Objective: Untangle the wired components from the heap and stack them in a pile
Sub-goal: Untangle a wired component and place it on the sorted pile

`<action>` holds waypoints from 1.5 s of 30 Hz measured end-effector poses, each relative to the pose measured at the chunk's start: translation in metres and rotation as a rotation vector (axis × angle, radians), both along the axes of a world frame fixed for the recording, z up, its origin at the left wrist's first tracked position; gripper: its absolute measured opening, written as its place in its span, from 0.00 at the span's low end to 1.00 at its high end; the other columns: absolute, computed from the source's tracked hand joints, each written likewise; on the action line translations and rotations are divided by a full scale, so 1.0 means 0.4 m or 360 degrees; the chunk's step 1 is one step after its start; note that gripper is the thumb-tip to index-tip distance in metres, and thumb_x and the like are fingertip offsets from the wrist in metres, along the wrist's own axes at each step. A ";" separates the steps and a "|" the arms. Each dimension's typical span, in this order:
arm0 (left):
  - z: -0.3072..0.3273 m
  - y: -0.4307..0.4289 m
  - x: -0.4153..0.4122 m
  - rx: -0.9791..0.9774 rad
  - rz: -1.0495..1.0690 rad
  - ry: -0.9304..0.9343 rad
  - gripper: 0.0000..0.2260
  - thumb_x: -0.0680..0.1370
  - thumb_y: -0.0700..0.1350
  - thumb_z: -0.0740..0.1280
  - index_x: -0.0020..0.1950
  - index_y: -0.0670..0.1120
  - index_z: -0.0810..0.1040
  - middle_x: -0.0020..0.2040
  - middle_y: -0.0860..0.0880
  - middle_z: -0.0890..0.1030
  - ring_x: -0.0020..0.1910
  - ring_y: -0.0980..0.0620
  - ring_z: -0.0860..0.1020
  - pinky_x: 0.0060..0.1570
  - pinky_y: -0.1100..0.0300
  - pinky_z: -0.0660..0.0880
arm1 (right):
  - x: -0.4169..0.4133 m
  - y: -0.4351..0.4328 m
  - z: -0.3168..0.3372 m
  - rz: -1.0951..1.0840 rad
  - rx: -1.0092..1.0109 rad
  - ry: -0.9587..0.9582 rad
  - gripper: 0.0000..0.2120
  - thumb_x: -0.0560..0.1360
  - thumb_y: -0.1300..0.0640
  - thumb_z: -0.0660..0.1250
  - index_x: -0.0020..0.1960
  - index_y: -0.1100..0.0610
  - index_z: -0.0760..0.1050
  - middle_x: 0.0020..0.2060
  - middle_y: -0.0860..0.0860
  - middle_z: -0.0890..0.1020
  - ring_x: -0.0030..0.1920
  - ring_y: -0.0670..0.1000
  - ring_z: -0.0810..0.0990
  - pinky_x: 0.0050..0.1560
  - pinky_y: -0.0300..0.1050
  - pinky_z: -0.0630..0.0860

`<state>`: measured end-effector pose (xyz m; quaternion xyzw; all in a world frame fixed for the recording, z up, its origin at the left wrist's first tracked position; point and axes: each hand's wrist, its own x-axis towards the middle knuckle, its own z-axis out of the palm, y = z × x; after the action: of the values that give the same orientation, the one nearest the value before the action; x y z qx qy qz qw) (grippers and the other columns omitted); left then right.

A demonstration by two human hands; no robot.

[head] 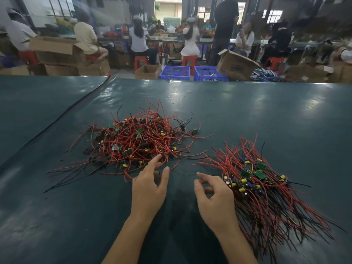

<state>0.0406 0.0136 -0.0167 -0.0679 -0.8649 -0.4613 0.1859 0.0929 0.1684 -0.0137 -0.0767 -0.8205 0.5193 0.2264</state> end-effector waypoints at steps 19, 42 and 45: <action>0.016 0.045 0.040 0.0144 -0.0378 0.0643 0.06 0.74 0.40 0.66 0.45 0.46 0.82 0.38 0.56 0.78 0.38 0.58 0.76 0.40 0.64 0.74 | -0.013 -0.006 -0.004 0.0159 -0.0233 -0.0024 0.18 0.75 0.60 0.72 0.58 0.41 0.74 0.44 0.46 0.81 0.35 0.44 0.79 0.35 0.35 0.76; 0.030 0.067 0.029 0.1046 -0.0517 -0.0659 0.26 0.74 0.61 0.59 0.45 0.38 0.81 0.38 0.45 0.85 0.32 0.52 0.80 0.31 0.65 0.74 | 0.003 -0.018 0.054 0.0214 -0.0797 0.0388 0.09 0.76 0.54 0.62 0.47 0.56 0.80 0.39 0.52 0.85 0.33 0.49 0.82 0.25 0.39 0.75; 0.040 0.067 0.037 0.1279 -0.0512 -0.0576 0.16 0.71 0.57 0.66 0.45 0.48 0.86 0.38 0.48 0.84 0.32 0.55 0.79 0.31 0.65 0.73 | 0.004 -0.018 0.054 0.0140 -0.0851 0.0292 0.10 0.74 0.50 0.63 0.45 0.53 0.82 0.37 0.51 0.85 0.32 0.47 0.81 0.25 0.37 0.75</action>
<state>0.0555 0.0404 -0.0007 -0.0421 -0.6147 -0.7871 -0.0302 0.0944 0.1614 0.0080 -0.0508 -0.6330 0.7314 0.2488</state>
